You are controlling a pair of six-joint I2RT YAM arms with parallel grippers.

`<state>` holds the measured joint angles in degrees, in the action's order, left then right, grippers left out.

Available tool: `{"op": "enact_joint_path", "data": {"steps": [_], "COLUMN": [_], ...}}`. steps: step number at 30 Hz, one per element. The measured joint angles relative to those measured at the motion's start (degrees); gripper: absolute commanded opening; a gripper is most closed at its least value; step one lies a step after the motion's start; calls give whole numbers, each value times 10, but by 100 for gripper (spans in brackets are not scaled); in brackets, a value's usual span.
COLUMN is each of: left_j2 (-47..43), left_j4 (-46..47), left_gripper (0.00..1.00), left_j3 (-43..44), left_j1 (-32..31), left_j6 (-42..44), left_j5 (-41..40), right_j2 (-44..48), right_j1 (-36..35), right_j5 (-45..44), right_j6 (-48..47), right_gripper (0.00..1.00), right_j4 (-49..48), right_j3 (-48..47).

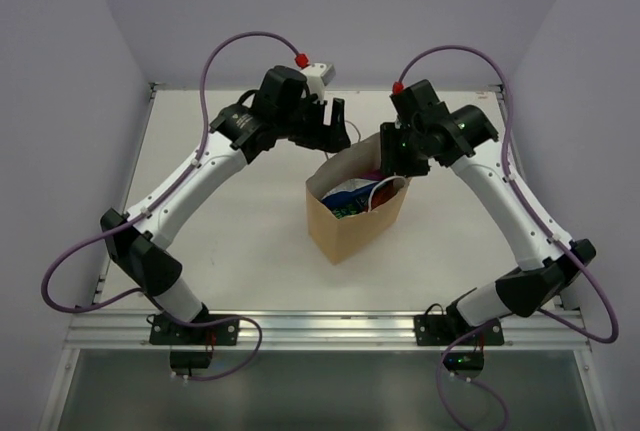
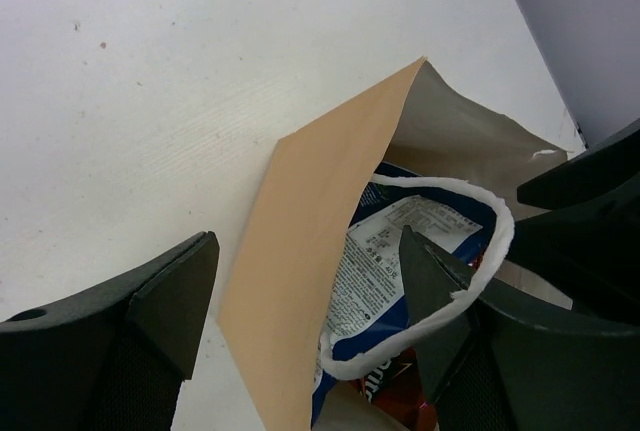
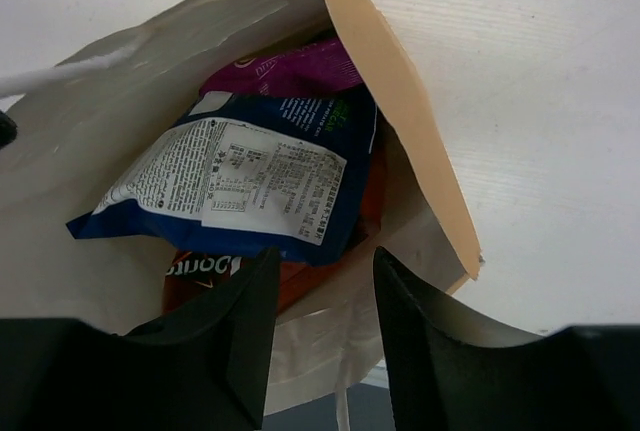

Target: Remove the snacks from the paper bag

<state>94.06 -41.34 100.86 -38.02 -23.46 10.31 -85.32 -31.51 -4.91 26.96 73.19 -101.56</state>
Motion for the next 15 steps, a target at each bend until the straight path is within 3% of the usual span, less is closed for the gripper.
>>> {"op": "enact_joint_path", "data": {"steps": [8,11,15], "left_j2": [0,0,0], "left_j4": [-6,-8,-8], "left_gripper": [79,79,80], "left_j3": [4,4,4], "left_j1": [0,0,0], "left_j6": [0,0,0], "left_j5": [-7,-7,-7], "right_j2": [6,7,7], "right_j1": [-3,-4,-6], "right_j5": [30,36,48], "right_j6": [13,18,25], "right_gripper": [49,45,0], "right_j4": [-34,-50,-61], "right_j3": [70,82,85]}}
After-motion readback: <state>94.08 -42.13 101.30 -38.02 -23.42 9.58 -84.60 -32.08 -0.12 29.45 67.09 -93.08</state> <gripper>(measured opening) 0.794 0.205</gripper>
